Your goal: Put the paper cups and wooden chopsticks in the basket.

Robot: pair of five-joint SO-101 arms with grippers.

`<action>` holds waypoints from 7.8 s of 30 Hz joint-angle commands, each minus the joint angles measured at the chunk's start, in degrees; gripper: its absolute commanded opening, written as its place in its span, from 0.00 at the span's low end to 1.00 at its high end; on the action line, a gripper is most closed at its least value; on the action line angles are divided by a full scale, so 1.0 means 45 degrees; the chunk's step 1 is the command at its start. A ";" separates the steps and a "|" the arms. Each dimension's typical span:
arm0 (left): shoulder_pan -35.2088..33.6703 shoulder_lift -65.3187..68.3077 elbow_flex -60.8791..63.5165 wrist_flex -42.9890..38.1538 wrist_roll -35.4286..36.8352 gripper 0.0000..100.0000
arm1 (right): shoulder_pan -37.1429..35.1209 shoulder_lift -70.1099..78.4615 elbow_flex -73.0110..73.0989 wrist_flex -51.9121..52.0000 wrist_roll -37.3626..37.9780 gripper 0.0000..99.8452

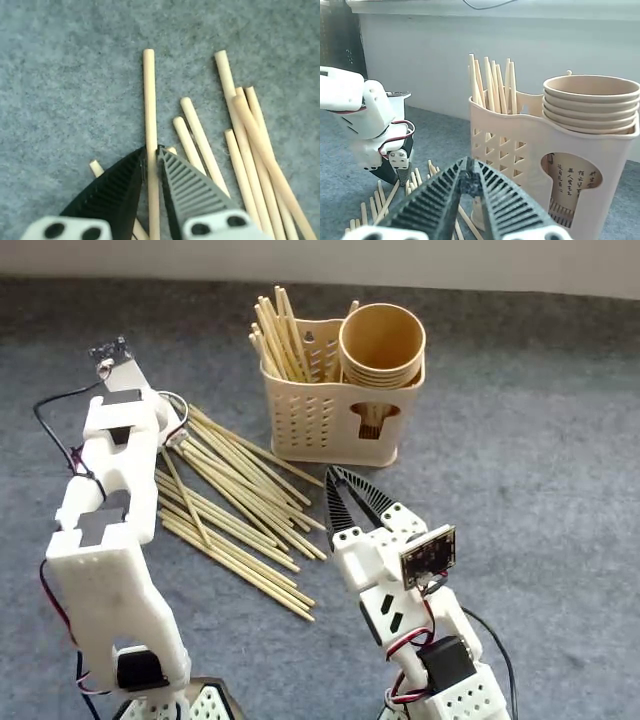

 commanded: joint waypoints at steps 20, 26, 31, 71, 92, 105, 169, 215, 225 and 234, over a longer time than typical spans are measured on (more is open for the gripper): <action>0.1026 -0.0029 -0.4855 0.7131 0.1094 0.01 | 0.0107 -0.0166 0.1241 0.0029 0.0645 0.01; 0.1397 -0.0029 -0.6769 0.9338 0.1114 0.01 | 0.0107 -0.0166 0.1241 0.0029 0.0821 0.01; 0.1397 -0.0029 -0.8156 1.0100 0.1114 0.01 | 0.0107 -0.0166 0.1241 0.0029 0.0821 0.01; 0.4093 -0.8762 -0.6945 0.7326 0.1074 0.01 | 0.0088 -0.0166 0.1221 0.0049 0.0879 0.01; 0.5363 -0.8860 -0.6906 0.0313 0.1094 0.01 | 0.0088 -0.0166 0.1221 0.0049 0.0899 0.01; 0.5695 -0.8996 -0.1162 -0.8303 0.0977 0.01 | 0.0088 -0.0166 0.1221 0.0049 0.0899 0.01; 0.2725 -1.3939 0.3702 0.0508 -0.2266 0.14 | 0.0127 -0.0166 0.1221 0.0244 0.1680 0.01; 0.3878 -0.5011 0.2940 0.2110 0.2794 0.14 | 0.0088 -0.0225 0.1221 0.0244 0.1700 0.01; 0.3897 -0.3917 0.2921 0.1934 0.2911 0.14 | 0.0088 -0.0225 0.1221 0.0244 0.1700 0.01; 0.3878 -0.3780 0.3057 0.1270 0.3302 0.14 | 0.0088 -0.0225 0.1221 0.0244 0.1700 0.01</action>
